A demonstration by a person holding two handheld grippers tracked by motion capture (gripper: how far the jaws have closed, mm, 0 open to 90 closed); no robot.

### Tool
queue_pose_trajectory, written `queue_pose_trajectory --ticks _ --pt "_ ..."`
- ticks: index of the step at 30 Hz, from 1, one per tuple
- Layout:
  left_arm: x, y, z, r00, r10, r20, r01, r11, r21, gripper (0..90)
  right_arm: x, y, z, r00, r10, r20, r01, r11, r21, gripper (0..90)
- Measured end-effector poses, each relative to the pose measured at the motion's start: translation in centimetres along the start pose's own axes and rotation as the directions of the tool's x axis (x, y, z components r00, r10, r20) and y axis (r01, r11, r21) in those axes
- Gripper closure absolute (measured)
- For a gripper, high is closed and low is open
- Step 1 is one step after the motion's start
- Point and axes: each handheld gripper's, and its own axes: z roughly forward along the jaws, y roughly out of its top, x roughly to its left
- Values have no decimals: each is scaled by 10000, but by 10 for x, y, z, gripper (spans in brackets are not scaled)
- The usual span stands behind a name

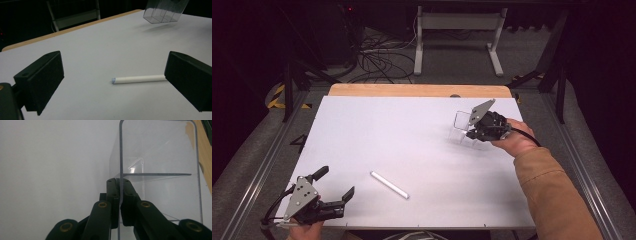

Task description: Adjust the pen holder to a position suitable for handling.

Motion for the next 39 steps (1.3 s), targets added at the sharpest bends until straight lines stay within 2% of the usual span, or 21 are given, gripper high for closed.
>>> queue_pose_trajectory --ticks 4,9,10,11,16,19,22,28,32,34,39 --pt "0 0 0 10000 -3 13 3 10000 3 32 8 12 -3 10000 -92 -14 92 9999 -142 871" --pt "0 0 0 10000 1 22 -1 10000 1 32 19 30 -2 9988 -460 -159 457 9988 -187 871" --pt "0 0 0 10000 -6 29 6 10000 0 32 24 38 -1 9987 -467 -194 463 9986 -244 871" --pt "0 0 0 10000 -6 31 6 10000 -2 32 24 38 -1 9987 -467 -194 463 9986 -244 871" --pt "0 0 0 10000 -6 45 6 10000 -13 32 36 63 6 9955 -819 -478 798 9959 -437 872" --pt "0 0 0 10000 -20 53 20 10000 -36 32 40 70 9 9945 -870 -583 846 9955 -427 872" --pt "1 0 0 10000 -46 63 46 10000 -62 32 47 83 20 9887 -1239 -845 1208 9918 -407 872" --pt "1 0 0 9999 -62 87 63 10000 -56 32 57 95 34 9837 -1254 -1286 1246 9921 -149 871" --pt "1 0 0 9999 -65 130 65 10000 -34 32 62 103 45 9787 -1437 -1465 1447 9895 -38 871" --pt "1 0 0 9999 -51 151 52 10000 -48 32 64 109 51 9736 -1589 -1641 1604 9870 -44 871" --pt "1 0 1 9999 -34 162 34 10000 -45 32 68 114 58 9681 -1716 -1828 1761 9843 85 870"
